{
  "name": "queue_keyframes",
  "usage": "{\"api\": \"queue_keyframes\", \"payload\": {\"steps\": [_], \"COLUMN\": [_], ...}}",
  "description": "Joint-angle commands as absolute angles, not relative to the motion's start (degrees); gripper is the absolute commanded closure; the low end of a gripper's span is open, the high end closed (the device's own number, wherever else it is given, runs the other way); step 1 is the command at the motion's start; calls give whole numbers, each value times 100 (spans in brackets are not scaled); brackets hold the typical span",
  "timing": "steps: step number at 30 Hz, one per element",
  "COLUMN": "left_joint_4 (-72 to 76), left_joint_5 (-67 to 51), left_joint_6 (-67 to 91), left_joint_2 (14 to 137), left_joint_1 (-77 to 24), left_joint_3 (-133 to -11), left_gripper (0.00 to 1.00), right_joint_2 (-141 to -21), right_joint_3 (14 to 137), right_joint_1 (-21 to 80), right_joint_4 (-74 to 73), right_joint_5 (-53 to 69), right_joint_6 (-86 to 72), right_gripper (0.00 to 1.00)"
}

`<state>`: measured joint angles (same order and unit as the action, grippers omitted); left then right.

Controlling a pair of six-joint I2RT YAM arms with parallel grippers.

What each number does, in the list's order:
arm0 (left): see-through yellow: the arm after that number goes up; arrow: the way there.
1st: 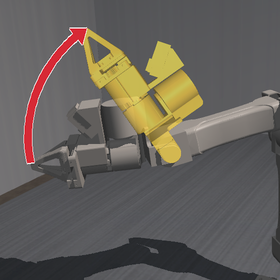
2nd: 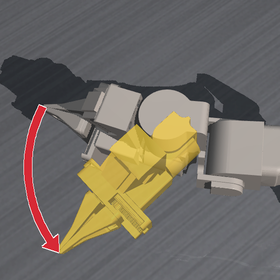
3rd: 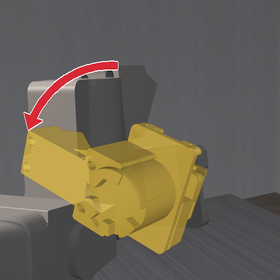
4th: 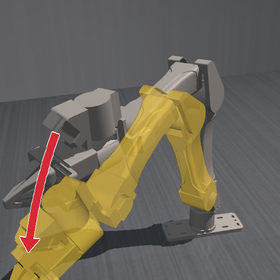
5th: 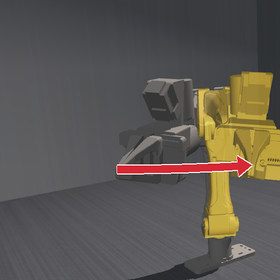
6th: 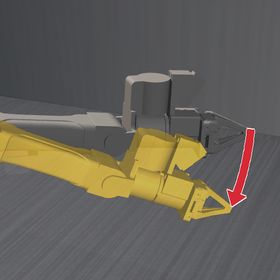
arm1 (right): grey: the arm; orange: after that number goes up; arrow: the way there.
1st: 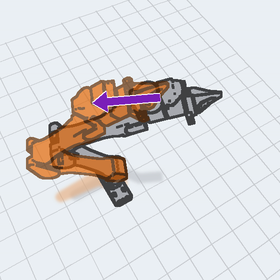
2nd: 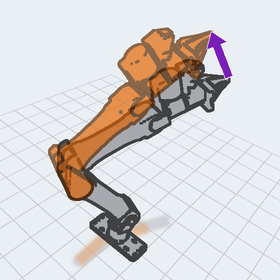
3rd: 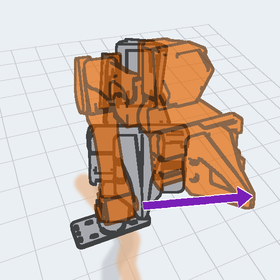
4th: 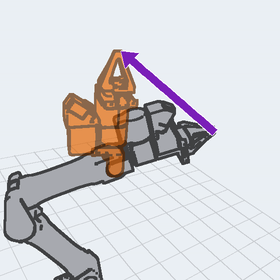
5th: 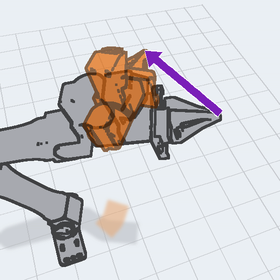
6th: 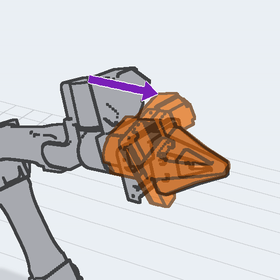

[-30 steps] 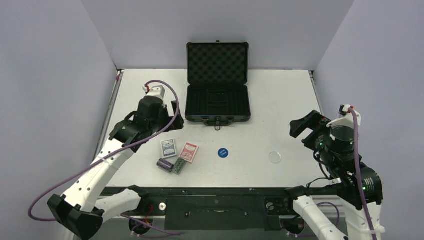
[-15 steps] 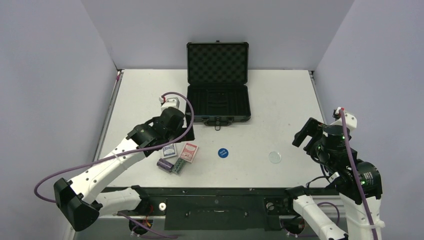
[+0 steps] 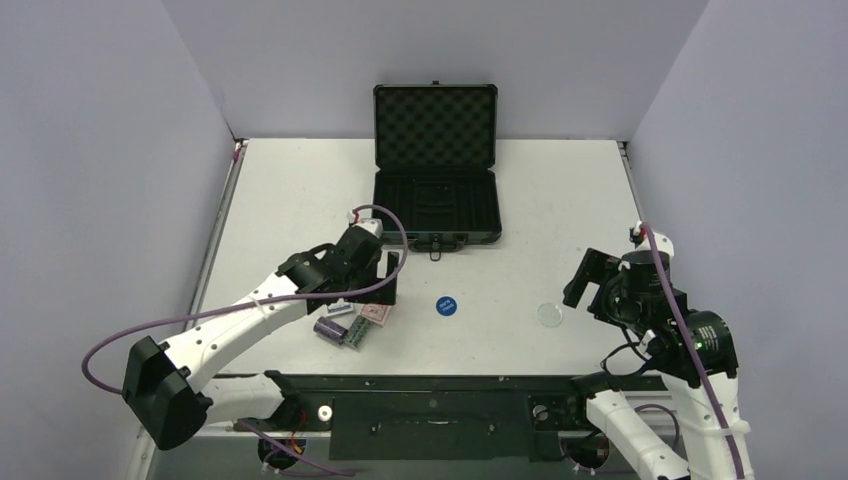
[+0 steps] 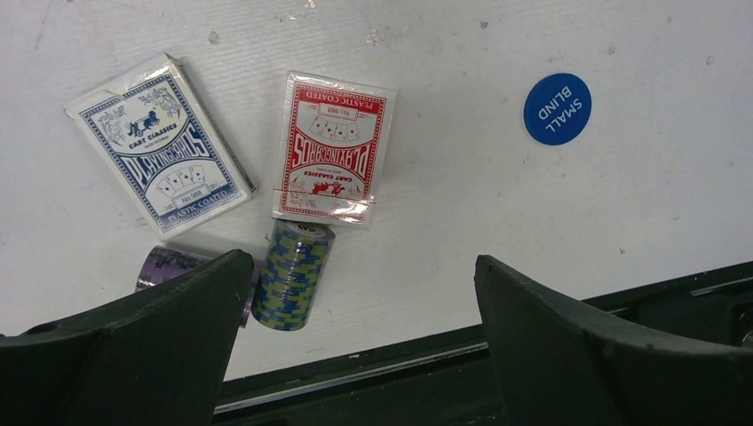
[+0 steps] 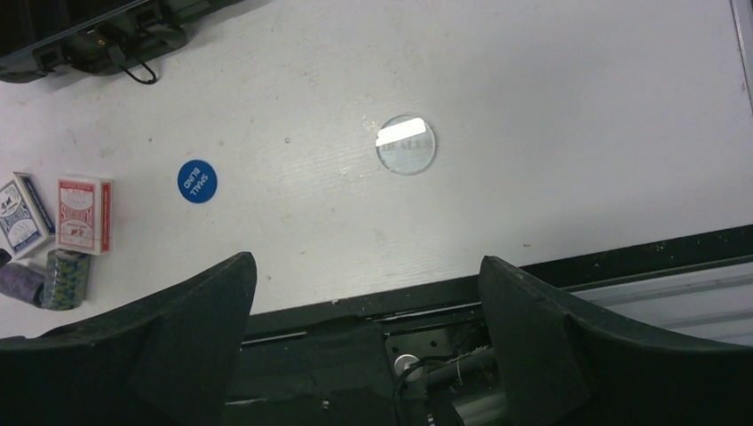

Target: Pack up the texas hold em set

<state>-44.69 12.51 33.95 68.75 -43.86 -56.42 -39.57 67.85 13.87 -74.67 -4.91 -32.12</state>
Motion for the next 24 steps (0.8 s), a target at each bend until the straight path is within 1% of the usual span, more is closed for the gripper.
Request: {"api": "queue_keyframes", "payload": {"steps": [1,5,15,24], "left_joint_4": [-4050,-3912,-3708,-3382], "left_joint_5": [880,773,521,384], "left_joint_6": [3074,2847,2586,2323], "left_joint_2": [6973,7213,8481,9105], "left_joint_1": [-4413,-4374,-3942,-3725], "left_joint_3": [-5530,-5495,-5680,-5686], "left_gripper": [4,4,4,2], "right_joint_2": [-3870,-3771,-3510,-3504], "right_joint_3": [6726,6690,6441,6319], "right_joint_1": [1370,1371,1371,1371], "right_joint_4": [-7502,-7628,-7811,-7717], "right_joint_5": [-335,-457,-482,-433], "right_joint_6": [-3009,-2988,-2996,-2981], "right_gripper": [9,8,8,8]}}
